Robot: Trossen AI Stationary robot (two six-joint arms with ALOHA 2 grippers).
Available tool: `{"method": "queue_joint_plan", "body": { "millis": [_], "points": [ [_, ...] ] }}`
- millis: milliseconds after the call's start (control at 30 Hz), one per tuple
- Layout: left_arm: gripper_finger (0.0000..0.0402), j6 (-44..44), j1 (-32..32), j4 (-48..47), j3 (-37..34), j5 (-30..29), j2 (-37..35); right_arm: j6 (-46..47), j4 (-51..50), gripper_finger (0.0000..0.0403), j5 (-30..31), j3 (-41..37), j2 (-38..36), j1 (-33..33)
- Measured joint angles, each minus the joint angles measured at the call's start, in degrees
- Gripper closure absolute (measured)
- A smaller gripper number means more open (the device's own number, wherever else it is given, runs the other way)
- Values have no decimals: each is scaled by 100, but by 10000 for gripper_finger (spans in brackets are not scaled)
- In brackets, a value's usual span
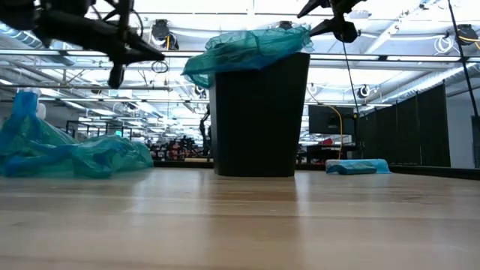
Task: Place trash/remove bag and relplace
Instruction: Remove the blue trash bag from the black trash bin
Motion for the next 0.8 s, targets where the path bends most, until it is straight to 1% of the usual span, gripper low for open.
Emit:
{"method": "queue_joint_plan", "body": {
  "millis": [167, 367, 467, 567, 800],
  "points": [
    [369, -569, -176, 333, -516, -45, -435, 0, 2, 165, 0, 0, 0, 0],
    [307, -739, -232, 383, -568, -67, -388, 0, 2, 165, 0, 0, -2, 0],
    [275, -904, -278, 340, -570, -76, -65, 7, 2, 165, 32, 0, -2, 1],
    [254, -920, -375, 550, -573, -88, 331, 15, -19, 165, 135, 0, -2, 0],
    [247, -1071, -457, 1516, -570, 148, 1093, 22, -28, 165, 146, 0, -2, 1]
  ]
}}
